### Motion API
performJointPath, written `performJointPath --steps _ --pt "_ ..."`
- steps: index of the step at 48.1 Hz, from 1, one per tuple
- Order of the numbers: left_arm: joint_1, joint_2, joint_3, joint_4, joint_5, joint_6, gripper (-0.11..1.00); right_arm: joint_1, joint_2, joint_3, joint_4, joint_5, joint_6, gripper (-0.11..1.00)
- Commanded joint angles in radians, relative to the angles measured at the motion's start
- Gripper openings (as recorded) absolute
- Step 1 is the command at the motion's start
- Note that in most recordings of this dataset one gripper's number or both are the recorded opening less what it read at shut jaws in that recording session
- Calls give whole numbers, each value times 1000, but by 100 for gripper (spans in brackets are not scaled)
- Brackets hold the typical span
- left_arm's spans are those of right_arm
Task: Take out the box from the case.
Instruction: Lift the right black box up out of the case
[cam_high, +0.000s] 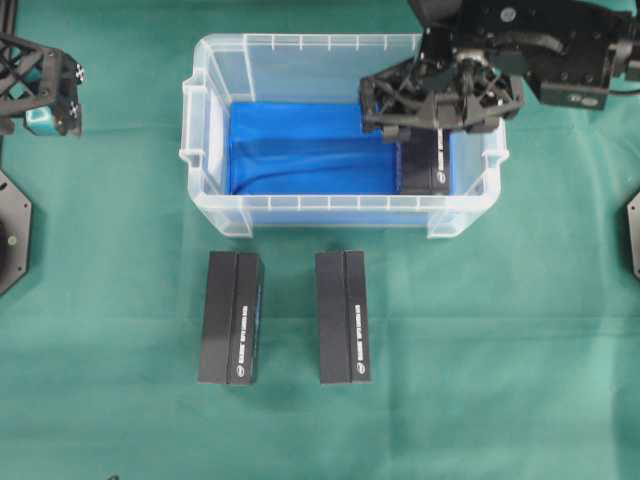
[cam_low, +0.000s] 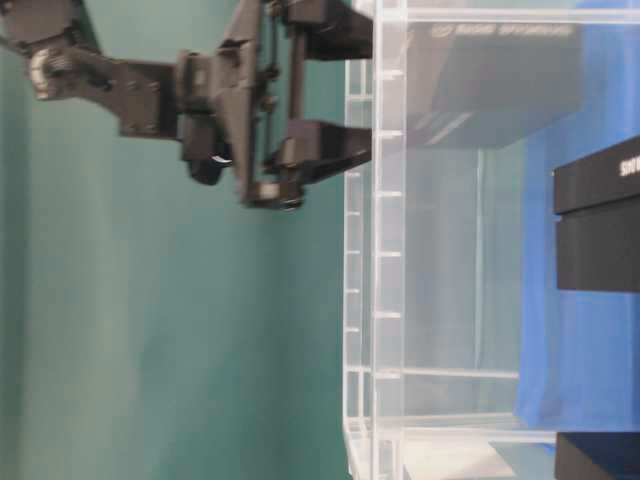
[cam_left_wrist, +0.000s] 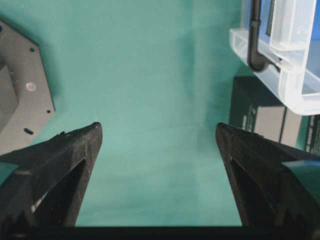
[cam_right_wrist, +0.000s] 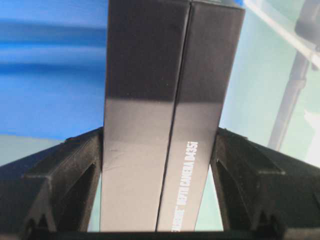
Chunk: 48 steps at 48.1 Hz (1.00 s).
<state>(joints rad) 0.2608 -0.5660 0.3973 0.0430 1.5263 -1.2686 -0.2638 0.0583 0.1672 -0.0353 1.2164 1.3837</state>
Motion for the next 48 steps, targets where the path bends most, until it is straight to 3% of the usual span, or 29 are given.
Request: performJointPath --steps 1,26,48 --pt "-3 -6 -11 2 -3 2 99 0 -48 -64 -9 41 -2 66" --pt "-3 -9 -11 2 -3 2 99 5 -78 -296 -17 279 -8 66" --pt "-3 -8 -11 2 -3 0 99 14 -78 -397 -17 334 -6 66"
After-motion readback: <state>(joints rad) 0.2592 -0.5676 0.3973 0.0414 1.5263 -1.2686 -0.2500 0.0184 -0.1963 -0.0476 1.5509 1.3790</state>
